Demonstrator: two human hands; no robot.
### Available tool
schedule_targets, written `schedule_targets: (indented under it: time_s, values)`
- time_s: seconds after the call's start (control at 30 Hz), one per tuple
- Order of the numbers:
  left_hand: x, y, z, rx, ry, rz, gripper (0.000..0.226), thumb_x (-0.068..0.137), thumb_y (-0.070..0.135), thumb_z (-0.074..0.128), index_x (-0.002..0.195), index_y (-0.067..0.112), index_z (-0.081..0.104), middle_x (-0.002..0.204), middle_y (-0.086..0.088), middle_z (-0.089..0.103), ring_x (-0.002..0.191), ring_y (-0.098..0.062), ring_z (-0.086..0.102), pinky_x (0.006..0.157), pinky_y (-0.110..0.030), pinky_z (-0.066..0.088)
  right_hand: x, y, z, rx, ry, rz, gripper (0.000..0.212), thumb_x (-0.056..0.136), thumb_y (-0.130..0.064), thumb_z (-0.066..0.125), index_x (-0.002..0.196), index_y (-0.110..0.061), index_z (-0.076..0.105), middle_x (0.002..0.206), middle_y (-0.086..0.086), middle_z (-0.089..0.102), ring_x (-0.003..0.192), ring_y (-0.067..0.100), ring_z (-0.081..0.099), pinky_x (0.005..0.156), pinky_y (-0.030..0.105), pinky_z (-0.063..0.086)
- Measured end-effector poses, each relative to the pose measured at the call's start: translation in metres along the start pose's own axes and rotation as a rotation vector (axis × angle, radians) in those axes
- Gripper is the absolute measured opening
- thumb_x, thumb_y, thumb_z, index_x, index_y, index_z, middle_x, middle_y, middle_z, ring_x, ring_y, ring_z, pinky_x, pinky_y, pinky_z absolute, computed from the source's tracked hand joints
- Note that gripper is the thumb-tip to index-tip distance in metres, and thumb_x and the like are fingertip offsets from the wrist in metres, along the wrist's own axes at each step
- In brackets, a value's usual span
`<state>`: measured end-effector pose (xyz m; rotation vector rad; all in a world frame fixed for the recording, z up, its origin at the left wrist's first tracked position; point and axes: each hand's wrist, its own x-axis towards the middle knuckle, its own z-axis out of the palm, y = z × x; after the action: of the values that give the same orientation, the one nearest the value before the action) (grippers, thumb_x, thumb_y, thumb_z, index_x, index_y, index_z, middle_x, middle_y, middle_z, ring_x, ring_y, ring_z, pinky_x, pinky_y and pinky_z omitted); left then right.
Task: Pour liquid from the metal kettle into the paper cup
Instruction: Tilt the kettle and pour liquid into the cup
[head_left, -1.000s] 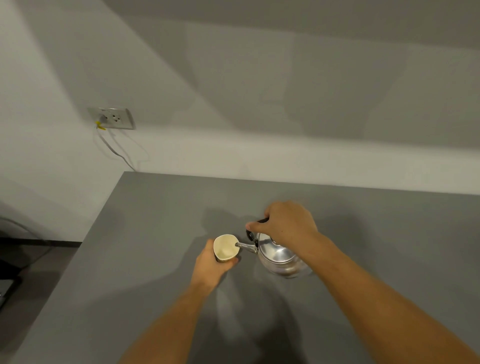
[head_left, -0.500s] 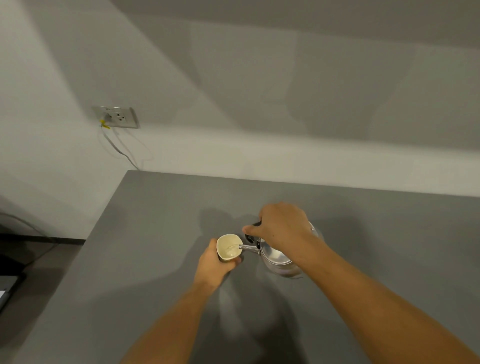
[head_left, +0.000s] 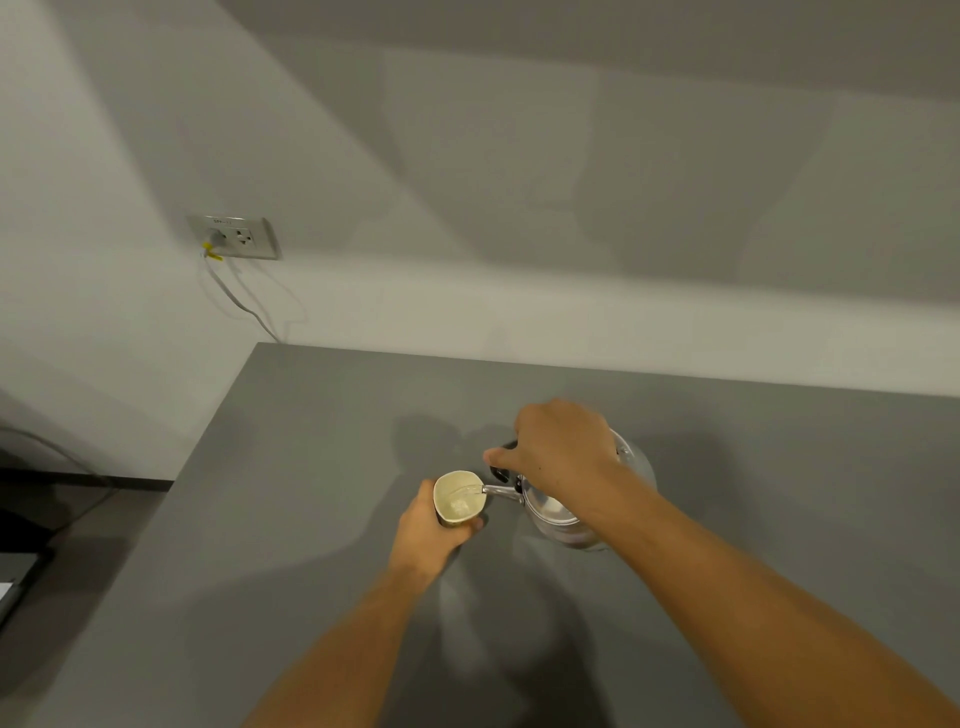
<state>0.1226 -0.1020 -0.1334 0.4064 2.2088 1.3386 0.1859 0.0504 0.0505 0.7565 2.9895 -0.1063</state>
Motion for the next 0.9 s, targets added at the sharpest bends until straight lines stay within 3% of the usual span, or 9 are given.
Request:
schedule_targets:
  time_s: [0.4, 0.73, 0.9]
  values:
    - [-0.0012, 0.0039, -0.0006, -0.019, 0.001, -0.001, 0.049, 0.065, 0.031, 0.092, 0.096, 0.039, 0.055, 0.091, 0.012, 0.072, 0.072, 0.015, 0.063, 0.049, -0.004, 0.045, 0.0023, -0.002, 0.0035, -0.019, 0.026, -0.011, 0.04, 0.073, -0.046, 0.066, 0.05, -0.018, 0.048, 0.05, 0.0, 0.049, 0.044, 0.015, 0.043, 0.043, 0.025, 0.026]
    - [-0.0033, 0.0062, -0.0014, -0.019, -0.001, 0.004, 0.052, 0.064, 0.034, 0.092, 0.101, 0.039, 0.056, 0.097, 0.012, 0.073, 0.082, 0.017, 0.062, 0.058, -0.002, 0.045, 0.0023, -0.0041, 0.0055, -0.032, 0.037, -0.017, 0.043, 0.074, -0.049, 0.066, 0.051, -0.019, 0.045, 0.052, -0.001, 0.047, 0.045, 0.014, 0.04, 0.043, 0.025, 0.023]
    - [-0.0035, 0.0069, -0.0017, -0.038, -0.009, -0.002, 0.049, 0.065, 0.032, 0.092, 0.096, 0.041, 0.054, 0.094, 0.013, 0.072, 0.076, 0.017, 0.063, 0.051, -0.003, 0.045, 0.002, -0.0054, 0.0035, -0.029, 0.028, -0.01, 0.042, 0.074, -0.046, 0.065, 0.051, -0.019, 0.043, 0.052, -0.001, 0.046, 0.045, 0.015, 0.039, 0.043, 0.025, 0.024]
